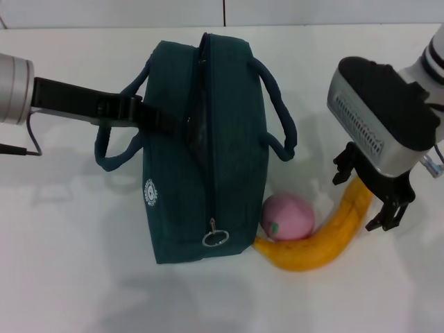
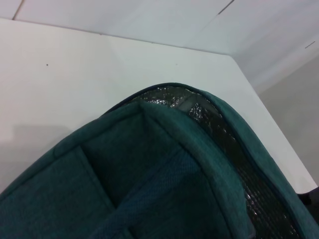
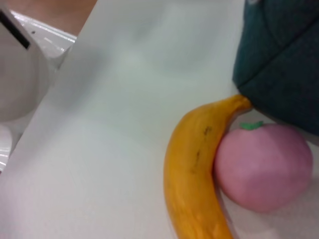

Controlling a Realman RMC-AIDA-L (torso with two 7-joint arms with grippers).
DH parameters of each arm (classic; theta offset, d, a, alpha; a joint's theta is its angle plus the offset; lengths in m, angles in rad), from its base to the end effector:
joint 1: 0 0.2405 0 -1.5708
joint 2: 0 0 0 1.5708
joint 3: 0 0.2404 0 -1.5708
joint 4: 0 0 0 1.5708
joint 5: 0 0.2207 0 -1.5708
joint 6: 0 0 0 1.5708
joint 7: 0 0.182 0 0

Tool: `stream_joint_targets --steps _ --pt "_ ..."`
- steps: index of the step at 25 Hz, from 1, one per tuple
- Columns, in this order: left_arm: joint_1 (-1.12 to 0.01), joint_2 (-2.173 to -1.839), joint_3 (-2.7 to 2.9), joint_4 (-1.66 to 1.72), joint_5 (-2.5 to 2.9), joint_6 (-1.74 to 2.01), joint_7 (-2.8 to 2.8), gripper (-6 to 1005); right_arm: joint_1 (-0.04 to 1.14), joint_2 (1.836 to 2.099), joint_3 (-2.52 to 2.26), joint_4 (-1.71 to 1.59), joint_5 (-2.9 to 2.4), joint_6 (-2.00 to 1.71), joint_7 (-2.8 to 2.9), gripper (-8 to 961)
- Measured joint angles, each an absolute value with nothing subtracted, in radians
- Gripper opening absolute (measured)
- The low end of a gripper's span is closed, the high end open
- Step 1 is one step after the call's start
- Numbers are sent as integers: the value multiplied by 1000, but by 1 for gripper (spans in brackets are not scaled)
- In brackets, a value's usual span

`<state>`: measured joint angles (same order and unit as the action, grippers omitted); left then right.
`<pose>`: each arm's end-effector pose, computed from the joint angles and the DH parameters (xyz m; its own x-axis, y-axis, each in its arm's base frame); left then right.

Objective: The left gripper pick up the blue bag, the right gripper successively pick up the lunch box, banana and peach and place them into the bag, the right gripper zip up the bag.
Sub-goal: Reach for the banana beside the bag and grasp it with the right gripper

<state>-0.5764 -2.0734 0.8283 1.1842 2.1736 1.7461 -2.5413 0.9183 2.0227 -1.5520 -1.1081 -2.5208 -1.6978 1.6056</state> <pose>-0.1822 0.3576 0.0307 0.4436 0.8540 0.2719 0.8817 -0.4703 0.0386 0.1340 0.3619 -0.0530 0.7303 0.4549 0.5096 0.3677 -0.8905 0.2681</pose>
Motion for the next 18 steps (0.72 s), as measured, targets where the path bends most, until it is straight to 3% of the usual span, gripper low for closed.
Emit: stream_joint_targets --steps 18 --pt "-586 -2070 828 1173 2154 1729 -2546 35 930 2028 -1646 -1061 -2454 -1669 1569 869"
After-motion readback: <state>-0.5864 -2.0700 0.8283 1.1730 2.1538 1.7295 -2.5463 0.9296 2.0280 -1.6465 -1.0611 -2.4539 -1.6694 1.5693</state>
